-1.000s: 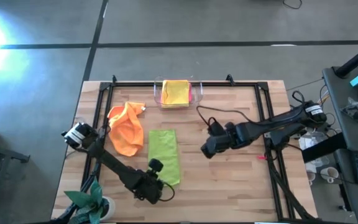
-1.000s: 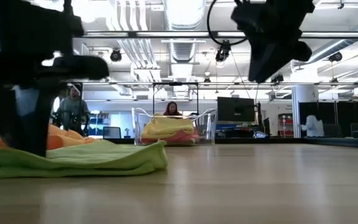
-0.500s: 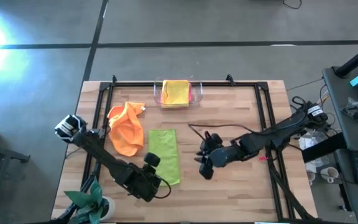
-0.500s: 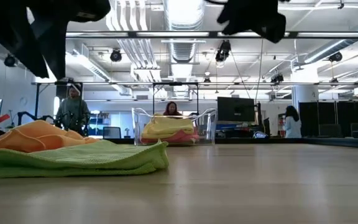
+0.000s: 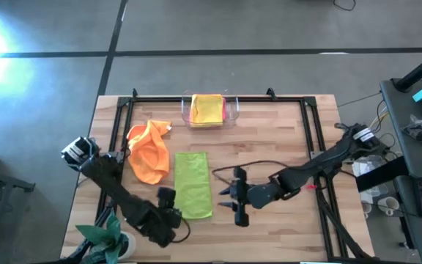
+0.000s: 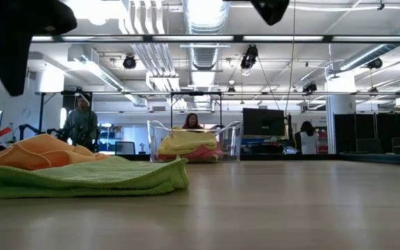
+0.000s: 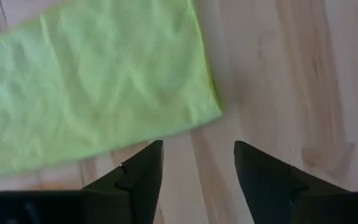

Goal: Fold microfiber towels
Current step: Fold the green microfiber cloth

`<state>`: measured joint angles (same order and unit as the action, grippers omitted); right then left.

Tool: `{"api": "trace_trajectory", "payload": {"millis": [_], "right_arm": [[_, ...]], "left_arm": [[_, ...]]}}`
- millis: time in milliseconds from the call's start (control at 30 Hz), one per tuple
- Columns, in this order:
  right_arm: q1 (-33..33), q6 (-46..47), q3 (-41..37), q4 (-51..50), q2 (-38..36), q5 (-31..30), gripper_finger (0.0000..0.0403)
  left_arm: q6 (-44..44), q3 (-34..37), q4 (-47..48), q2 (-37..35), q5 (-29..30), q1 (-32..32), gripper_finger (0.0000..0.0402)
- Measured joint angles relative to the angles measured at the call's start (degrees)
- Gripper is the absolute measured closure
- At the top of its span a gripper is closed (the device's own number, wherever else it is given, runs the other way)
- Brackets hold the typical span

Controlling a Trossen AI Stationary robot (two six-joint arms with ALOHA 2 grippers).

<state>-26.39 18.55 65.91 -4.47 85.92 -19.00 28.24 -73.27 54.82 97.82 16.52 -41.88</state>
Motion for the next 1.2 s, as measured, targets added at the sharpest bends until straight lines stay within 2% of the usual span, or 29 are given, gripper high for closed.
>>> {"api": "trace_trajectory", "payload": {"millis": [133, 267, 400, 500, 900, 1200], "right_arm": [[0.0, -3.3, 0.8, 1.8, 3.8, 0.1, 0.0252], [0.0, -6.2, 2.3, 1.8, 7.4, 0.4, 0.0252], [0.1, -9.8, 3.8, 1.8, 11.4, 4.0, 0.0252], [0.1, -10.7, 5.4, 1.8, 14.5, 4.3, 0.0252], [0.8, -12.1, 12.0, 1.4, 24.9, 6.0, 0.0252], [1.3, -11.6, 13.4, 0.0, 27.4, 7.9, 0.0252]], "left_arm": [[0.0, 4.8, -7.2, 0.5, 3.2, -1.9, 0.0219], [0.5, 9.5, -14.4, 0.5, 3.4, -2.2, 0.0219], [1.4, 13.4, -20.8, 0.5, 3.5, -2.1, 0.0219], [1.4, 15.8, -24.8, 0.5, 3.6, -2.1, 0.0219], [1.0, 20.0, -30.5, 0.5, 4.2, -2.0, 0.0219], [1.0, 20.1, -32.7, 0.4, 6.2, -1.9, 0.0219]]}}
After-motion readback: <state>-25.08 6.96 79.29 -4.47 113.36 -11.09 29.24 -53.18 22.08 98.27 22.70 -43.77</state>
